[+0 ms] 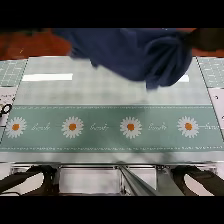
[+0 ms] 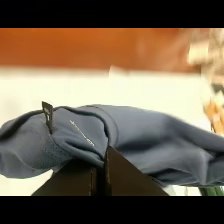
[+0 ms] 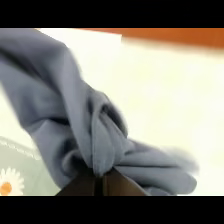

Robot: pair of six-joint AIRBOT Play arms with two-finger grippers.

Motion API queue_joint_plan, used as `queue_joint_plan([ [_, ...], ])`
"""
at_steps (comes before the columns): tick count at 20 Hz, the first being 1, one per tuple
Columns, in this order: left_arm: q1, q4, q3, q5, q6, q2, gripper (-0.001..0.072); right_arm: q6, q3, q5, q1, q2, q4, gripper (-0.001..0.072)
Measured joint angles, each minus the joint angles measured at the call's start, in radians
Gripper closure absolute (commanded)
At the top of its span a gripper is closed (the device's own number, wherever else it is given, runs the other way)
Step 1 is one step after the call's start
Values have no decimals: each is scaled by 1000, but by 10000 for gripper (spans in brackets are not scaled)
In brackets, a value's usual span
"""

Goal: Fold the shirts.

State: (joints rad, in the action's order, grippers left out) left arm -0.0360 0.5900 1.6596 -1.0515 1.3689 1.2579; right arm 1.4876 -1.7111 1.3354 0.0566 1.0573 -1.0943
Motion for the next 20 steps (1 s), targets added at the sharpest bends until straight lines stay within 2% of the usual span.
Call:
queue_joint_plan([
  [5,-152,1,72,-59,-27,-269,687,9,-254,131,1,-38,-2,691],
  [11,-235,129,52,-280,-32,-511,687,13,-298,217,1,-130,-9,691],
  [16,-246,201,-192,-364,-10,-660,687,0,-122,269,1,-157,32,691],
  [20,-238,225,-536,-327,-20,-679,686,-56,171,181,1,-130,85,691],
])
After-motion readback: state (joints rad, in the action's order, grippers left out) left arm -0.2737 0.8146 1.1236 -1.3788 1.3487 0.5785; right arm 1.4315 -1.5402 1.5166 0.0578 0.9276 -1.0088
